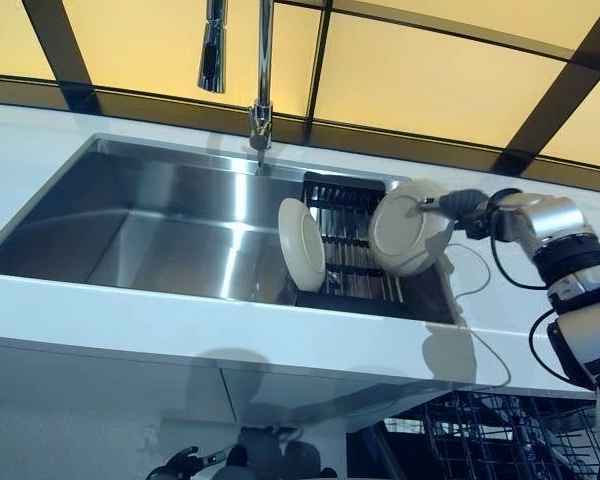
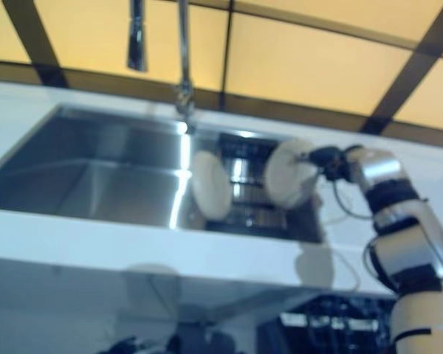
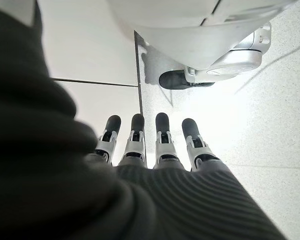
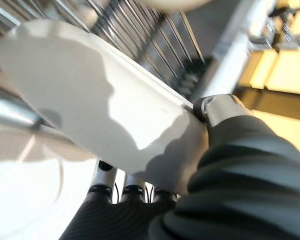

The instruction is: Take plates into dishwasher

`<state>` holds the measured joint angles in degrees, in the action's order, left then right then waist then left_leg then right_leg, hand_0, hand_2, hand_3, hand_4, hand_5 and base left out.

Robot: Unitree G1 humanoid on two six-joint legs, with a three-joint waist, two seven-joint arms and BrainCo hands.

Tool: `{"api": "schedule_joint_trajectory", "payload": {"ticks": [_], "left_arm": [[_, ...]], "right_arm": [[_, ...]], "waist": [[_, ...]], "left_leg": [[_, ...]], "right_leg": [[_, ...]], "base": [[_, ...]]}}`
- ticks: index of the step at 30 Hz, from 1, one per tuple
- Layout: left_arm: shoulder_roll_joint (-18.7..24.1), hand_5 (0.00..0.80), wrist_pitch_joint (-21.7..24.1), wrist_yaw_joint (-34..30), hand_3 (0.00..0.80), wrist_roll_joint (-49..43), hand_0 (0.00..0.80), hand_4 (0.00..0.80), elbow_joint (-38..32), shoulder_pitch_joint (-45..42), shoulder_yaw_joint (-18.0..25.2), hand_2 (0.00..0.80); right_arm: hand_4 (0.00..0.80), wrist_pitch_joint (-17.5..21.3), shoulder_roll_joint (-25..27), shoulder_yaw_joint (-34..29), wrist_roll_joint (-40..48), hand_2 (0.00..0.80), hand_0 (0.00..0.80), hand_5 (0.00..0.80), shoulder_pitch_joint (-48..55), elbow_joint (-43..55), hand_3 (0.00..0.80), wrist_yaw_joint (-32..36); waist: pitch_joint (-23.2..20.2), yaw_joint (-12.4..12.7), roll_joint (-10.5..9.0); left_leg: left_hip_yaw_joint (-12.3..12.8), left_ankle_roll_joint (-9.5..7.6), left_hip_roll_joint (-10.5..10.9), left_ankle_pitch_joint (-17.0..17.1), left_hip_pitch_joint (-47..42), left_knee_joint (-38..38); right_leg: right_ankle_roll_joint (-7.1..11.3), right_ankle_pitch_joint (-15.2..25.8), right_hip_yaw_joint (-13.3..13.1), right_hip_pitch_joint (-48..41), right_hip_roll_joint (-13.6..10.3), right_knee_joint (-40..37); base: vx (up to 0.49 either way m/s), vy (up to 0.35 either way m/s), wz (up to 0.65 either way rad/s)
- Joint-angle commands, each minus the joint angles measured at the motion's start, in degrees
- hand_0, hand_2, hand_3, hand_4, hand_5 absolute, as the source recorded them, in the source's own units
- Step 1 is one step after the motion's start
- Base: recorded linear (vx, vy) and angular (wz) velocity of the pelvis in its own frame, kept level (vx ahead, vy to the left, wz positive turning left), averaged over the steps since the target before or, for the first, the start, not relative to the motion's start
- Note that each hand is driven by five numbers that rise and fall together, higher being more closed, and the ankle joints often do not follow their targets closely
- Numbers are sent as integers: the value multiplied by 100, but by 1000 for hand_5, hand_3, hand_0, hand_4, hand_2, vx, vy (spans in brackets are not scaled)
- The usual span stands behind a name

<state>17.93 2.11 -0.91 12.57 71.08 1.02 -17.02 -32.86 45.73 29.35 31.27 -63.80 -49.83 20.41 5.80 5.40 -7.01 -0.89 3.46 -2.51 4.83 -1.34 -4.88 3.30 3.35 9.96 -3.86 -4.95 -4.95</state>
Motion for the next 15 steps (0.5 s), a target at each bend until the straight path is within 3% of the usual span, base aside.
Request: {"api": "schedule_joint_trajectory", "payload": {"ticks": [1, 6, 15], "left_arm": [[121, 0, 177, 45, 0, 127, 0, 0, 300, 193, -196, 0], [135, 0, 213, 20, 0, 180, 0, 0, 344, 184, -211, 0], [190, 0, 182, -39, 0, 112, 0, 0, 341, 106, -131, 0]], "right_arm": [[800, 416, 647, 222, 476, 800, 800, 800, -1155, -164, 800, -549], [800, 559, 1043, 75, 934, 800, 800, 800, -1303, -209, 800, -980], [800, 566, 1958, -74, 735, 800, 800, 800, -970, 133, 800, -704]], "waist": [[-204, -75, -238], [-263, -222, -245], [-331, -595, -224]], "left_leg": [[388, -5, 1, -374, -317, -12], [480, -8, -32, -413, -375, -12], [723, -32, -129, -469, -485, -12]], "right_leg": [[351, 381, -88, 84, -275, -5], [356, 392, -220, 103, -239, -5], [382, 446, -582, 208, -169, -5]], "base": [[-9, 6, -4], [-4, 1, -4], [-1, -4, -21]]}}
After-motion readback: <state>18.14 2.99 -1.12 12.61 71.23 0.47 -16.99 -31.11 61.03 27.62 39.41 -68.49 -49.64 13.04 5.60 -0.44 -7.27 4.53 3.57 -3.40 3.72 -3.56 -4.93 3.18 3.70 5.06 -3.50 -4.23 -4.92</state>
